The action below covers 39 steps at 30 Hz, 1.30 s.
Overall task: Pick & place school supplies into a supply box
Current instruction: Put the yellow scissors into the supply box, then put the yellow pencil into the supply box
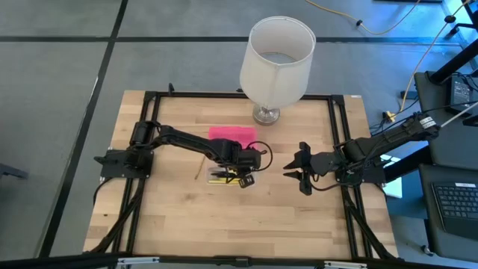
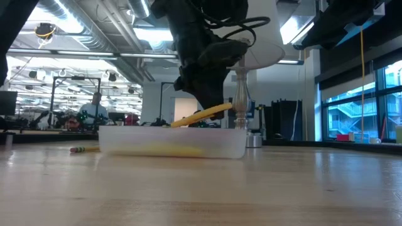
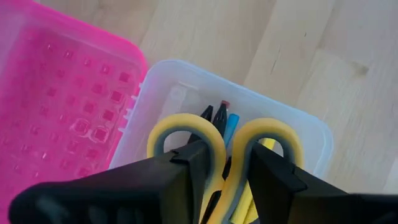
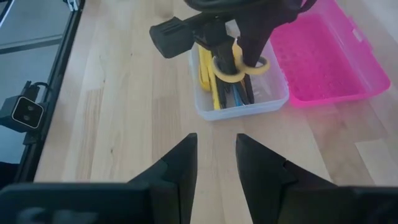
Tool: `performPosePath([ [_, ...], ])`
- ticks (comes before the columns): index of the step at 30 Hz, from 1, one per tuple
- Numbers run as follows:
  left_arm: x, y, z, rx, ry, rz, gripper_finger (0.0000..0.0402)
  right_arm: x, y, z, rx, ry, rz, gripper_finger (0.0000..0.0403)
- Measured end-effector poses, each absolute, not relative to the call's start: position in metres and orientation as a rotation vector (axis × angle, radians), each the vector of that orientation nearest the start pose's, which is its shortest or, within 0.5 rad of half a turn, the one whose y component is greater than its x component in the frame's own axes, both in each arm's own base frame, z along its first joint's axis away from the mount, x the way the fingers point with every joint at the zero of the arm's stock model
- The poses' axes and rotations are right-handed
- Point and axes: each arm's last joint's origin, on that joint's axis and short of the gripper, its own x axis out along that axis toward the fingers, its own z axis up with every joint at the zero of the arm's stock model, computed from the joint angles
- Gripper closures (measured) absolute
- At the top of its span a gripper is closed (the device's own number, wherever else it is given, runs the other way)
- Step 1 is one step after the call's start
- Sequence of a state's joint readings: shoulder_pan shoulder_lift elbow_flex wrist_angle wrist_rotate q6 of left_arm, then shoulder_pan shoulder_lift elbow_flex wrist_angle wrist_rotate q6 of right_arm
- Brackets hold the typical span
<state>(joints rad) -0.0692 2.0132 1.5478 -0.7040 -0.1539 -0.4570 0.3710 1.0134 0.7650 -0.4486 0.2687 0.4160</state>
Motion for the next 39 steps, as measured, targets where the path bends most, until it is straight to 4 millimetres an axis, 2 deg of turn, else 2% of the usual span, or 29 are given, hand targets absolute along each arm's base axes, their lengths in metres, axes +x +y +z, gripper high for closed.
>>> performPosePath([
  [10, 0.415, -0.023, 0.200, -0.227, 1.135, 0.279, 0.0258, 0.195, 0.068, 0.264, 0.208, 0.667, -0.050, 0.0289],
  [12, 0.410, -0.021, 0.214, -0.219, 1.142, 0.261, 0.0253, 0.195, 0.068, 0.264, 0.208, 0.666, -0.050, 0.0289],
  [15, 0.398, -0.017, 0.250, -0.218, 1.112, 0.245, 0.0251, 0.195, 0.068, 0.265, 0.211, 0.663, -0.049, 0.0289],
  [20, 0.354, -0.014, 0.297, -0.226, 1.112, 0.320, 0.0255, 0.195, 0.068, 0.265, 0.250, 0.661, -0.064, 0.0289],
  [23, 0.323, -0.018, 0.308, -0.289, 1.124, 0.399, 0.0256, 0.195, 0.068, 0.265, 0.259, 0.661, -0.067, 0.0289],
  [27, 0.285, -0.024, 0.299, -0.444, 1.168, 0.477, 0.0257, 0.195, 0.067, 0.265, 0.253, 0.657, -0.077, 0.0289],
  [31, 0.252, -0.030, 0.272, -0.570, 1.152, 0.637, 0.0258, 0.195, 0.066, 0.265, 0.229, 0.638, -0.124, 0.0289],
  [34, 0.235, -0.034, 0.252, -0.659, 1.083, 0.778, 0.0258, 0.195, 0.064, 0.265, 0.193, 0.624, -0.158, 0.0289],
  [39, 0.222, -0.044, 0.219, -0.794, 1.093, 0.873, 0.0258, 0.196, 0.063, 0.266, 0.174, 0.604, -0.209, 0.0289],
])
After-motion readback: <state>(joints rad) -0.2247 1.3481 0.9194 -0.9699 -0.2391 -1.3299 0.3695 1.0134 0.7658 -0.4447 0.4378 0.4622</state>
